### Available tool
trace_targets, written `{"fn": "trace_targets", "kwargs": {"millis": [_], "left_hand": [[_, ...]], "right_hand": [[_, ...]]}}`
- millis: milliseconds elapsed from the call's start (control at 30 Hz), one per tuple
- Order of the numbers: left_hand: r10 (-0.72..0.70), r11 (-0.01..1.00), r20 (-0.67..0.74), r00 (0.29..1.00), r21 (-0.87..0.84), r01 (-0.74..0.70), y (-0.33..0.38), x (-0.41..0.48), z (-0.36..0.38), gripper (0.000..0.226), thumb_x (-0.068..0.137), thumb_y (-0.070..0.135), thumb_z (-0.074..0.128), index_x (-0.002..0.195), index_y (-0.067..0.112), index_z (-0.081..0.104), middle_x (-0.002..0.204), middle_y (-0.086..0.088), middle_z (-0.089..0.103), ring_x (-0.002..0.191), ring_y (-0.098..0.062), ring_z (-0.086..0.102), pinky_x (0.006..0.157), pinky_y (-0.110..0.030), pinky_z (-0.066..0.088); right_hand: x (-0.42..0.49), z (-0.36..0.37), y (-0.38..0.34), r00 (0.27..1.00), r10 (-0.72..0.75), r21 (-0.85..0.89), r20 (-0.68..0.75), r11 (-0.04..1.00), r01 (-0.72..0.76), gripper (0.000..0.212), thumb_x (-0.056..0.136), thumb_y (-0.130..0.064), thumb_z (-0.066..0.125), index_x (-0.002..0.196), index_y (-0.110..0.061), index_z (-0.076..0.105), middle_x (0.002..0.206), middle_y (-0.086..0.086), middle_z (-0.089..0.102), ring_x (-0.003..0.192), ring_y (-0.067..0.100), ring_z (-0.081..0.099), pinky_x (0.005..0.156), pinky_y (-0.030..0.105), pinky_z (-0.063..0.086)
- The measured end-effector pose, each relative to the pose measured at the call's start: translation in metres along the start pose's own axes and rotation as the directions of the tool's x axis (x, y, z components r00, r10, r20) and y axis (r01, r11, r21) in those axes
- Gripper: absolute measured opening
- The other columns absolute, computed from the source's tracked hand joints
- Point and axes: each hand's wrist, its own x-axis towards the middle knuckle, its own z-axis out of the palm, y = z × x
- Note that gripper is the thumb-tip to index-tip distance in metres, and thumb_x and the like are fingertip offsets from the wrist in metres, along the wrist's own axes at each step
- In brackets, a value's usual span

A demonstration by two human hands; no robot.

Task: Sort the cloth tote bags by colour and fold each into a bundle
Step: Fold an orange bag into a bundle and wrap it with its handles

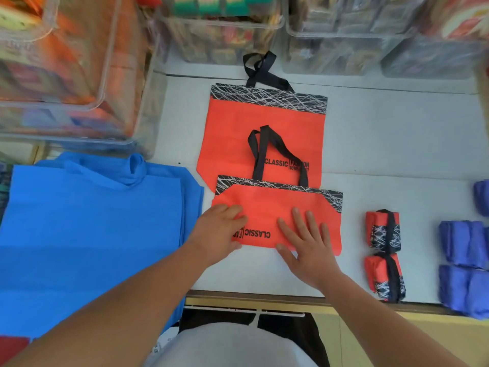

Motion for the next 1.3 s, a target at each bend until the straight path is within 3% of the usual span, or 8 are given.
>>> {"fn": "trace_targets", "kwargs": {"millis": [200, 367, 533, 667, 800, 1000, 1167, 1300], "left_hand": [[0.115, 0.980, 0.019, 0.993, 0.164, -0.116, 0.000, -0.005, 0.014, 0.057, 0.066, 0.051, 0.088, 0.111, 0.018, 0.075, 0.132, -0.009, 0.066, 0.110, -0.026, 0.067, 0.091, -0.036, 0.057], [0.034, 0.982, 0.029, 0.999, -0.188, -0.028, -0.012, -0.013, 0.014, 0.029, 0.084, 0.035, 0.079, 0.110, 0.023, 0.073, 0.158, 0.005, 0.040, 0.142, -0.018, 0.042, 0.109, -0.032, 0.044], [0.112, 0.990, -0.037, 0.993, -0.086, -0.115, -0.019, -0.023, 0.029, 0.040, 0.080, 0.030, 0.084, 0.117, 0.019, 0.072, 0.150, -0.006, 0.052, 0.137, -0.026, 0.050, 0.113, -0.040, 0.038], [0.126, 0.992, -0.172, 0.977, 0.014, -0.126, -0.014, -0.023, 0.033, 0.021, 0.083, 0.021, 0.077, 0.102, 0.014, 0.073, 0.112, -0.005, 0.064, 0.100, -0.028, 0.060, 0.074, -0.035, 0.056], [0.189, 0.981, -0.211, 0.959, 0.090, -0.174, -0.014, -0.024, 0.036, 0.013, 0.079, 0.003, 0.067, 0.077, 0.016, 0.066, 0.092, 0.002, 0.063, 0.082, -0.023, 0.056, 0.063, -0.032, 0.051], [0.071, 0.996, -0.213, 0.974, -0.043, -0.082, -0.007, -0.023, 0.027, 0.029, 0.065, -0.007, 0.080, 0.081, 0.015, 0.068, 0.097, 0.003, 0.066, 0.085, -0.023, 0.059, 0.054, -0.027, 0.047], [0.037, 0.966, -0.041, 0.998, -0.253, -0.047, -0.005, -0.031, 0.001, 0.012, 0.094, 0.007, 0.063, 0.087, 0.015, 0.059, 0.116, -0.004, 0.067, 0.114, -0.027, 0.060, 0.098, -0.039, 0.051], [-0.072, 0.941, 0.214, 0.974, -0.311, 0.138, 0.008, -0.045, -0.027, 0.007, 0.103, 0.009, 0.041, 0.100, 0.012, 0.046, 0.081, -0.004, 0.059, 0.073, -0.029, 0.056, 0.065, -0.040, 0.045]], "right_hand": [[0.008, -0.002, 0.011, 0.993, 0.013, -0.004, 0.115, 1.000, -0.013, 0.077, 0.083, -0.087, 0.002, 0.154, -0.058, -0.001, 0.164, -0.020, -0.025, 0.152, 0.016, -0.028, 0.122, 0.051, -0.011], [0.009, -0.007, 0.008, 0.982, 0.024, -0.044, 0.190, 0.999, -0.016, 0.081, 0.076, -0.086, -0.019, 0.151, -0.057, -0.018, 0.158, -0.018, -0.040, 0.147, 0.018, -0.038, 0.122, 0.054, -0.015], [0.010, 0.009, 0.011, 0.997, -0.047, -0.069, -0.065, 0.997, 0.042, 0.064, 0.100, -0.066, 0.019, 0.160, -0.043, 0.015, 0.171, -0.004, 0.000, 0.157, 0.027, -0.003, 0.123, 0.060, 0.003], [0.011, 0.013, 0.010, 0.986, -0.067, -0.025, -0.156, 0.998, 0.064, 0.062, 0.098, -0.063, 0.031, 0.157, -0.042, 0.028, 0.170, -0.001, 0.011, 0.157, 0.029, 0.004, 0.122, 0.062, 0.007], [0.016, 0.007, 0.003, 0.959, -0.097, 0.044, -0.265, 0.993, 0.113, 0.044, 0.092, -0.055, 0.056, 0.127, -0.030, 0.067, 0.143, 0.011, 0.049, 0.144, 0.043, 0.033, 0.110, 0.071, 0.024], [0.012, 0.001, 0.011, 0.956, -0.204, 0.006, -0.213, 0.978, 0.210, 0.040, 0.080, -0.055, 0.074, 0.109, -0.029, 0.075, 0.127, 0.002, 0.063, 0.138, 0.044, 0.043, 0.097, 0.067, 0.037], [0.004, -0.027, 0.029, 0.980, -0.166, 0.133, -0.109, 0.975, 0.180, 0.045, 0.070, -0.033, 0.092, 0.111, -0.027, 0.076, 0.139, -0.003, 0.062, 0.126, 0.027, 0.061, 0.092, 0.051, 0.056], [-0.013, -0.061, 0.046, 0.996, -0.093, 0.254, -0.009, 0.963, 0.092, 0.031, 0.079, -0.024, 0.083, 0.108, -0.034, 0.077, 0.119, -0.021, 0.071, 0.113, 0.007, 0.067, 0.095, 0.033, 0.056]]}}
